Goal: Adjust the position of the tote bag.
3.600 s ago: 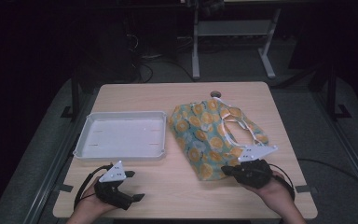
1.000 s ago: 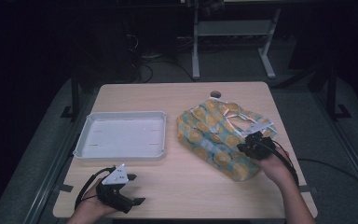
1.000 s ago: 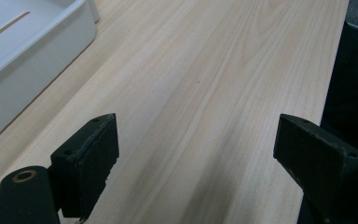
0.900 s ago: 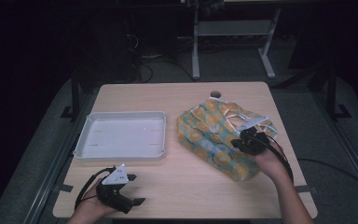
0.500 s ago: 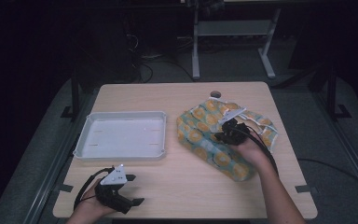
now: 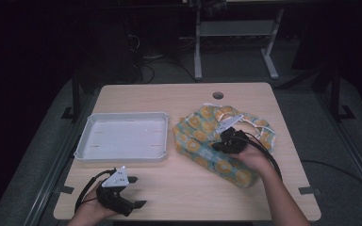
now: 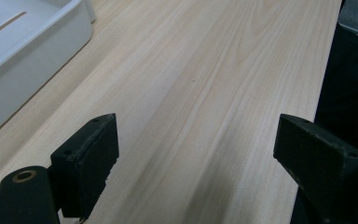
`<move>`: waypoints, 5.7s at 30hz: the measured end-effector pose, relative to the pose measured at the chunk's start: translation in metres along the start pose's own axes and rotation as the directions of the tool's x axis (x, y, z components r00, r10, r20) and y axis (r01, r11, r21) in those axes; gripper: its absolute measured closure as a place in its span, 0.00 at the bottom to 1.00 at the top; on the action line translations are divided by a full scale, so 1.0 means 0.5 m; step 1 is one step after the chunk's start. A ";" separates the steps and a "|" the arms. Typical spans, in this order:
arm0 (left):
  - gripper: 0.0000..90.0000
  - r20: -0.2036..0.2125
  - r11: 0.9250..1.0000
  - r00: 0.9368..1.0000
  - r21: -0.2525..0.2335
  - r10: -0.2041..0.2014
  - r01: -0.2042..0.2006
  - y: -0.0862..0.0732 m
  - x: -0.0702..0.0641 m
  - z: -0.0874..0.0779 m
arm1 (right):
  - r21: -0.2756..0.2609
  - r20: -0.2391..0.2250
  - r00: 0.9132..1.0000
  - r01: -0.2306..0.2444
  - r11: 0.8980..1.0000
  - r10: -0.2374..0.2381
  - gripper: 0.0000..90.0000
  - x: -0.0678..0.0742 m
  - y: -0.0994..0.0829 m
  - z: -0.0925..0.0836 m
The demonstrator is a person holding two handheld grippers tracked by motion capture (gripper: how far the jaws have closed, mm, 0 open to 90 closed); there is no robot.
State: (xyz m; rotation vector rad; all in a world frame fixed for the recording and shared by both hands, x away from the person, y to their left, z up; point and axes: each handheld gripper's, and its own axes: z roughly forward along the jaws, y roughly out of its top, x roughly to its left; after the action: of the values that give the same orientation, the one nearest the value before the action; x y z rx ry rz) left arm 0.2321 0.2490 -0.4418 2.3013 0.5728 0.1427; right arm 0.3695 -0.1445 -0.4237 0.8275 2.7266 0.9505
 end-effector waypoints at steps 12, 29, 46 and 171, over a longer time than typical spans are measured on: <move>0.15 0.003 1.000 1.000 -0.013 0.001 -0.001 0.018 -0.005 0.002 | 0.002 -0.045 0.997 0.057 0.998 -0.057 1.00 0.047 -0.017 -0.022; 0.18 -0.064 0.995 0.997 -0.092 -0.049 0.043 0.177 0.055 0.021 | -0.082 0.108 0.984 -0.133 0.988 0.142 0.73 0.002 -0.090 -0.135; 0.25 -0.062 0.997 0.998 -0.082 -0.006 0.001 0.319 0.146 0.114 | -0.133 0.230 0.934 -0.248 0.960 0.273 0.63 -0.037 -0.174 -0.197; 1.00 0.144 0.994 0.989 -0.102 -0.031 0.046 0.471 0.204 0.196 | -0.278 0.193 0.922 -0.277 0.920 0.335 0.99 -0.022 -0.115 -0.253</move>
State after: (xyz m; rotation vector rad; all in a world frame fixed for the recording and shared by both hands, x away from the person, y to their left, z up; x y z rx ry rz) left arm 0.4343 0.0846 -0.3546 2.1769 0.5232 -0.0102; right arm 0.3150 -0.2551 -0.3594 1.2544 2.2588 1.1344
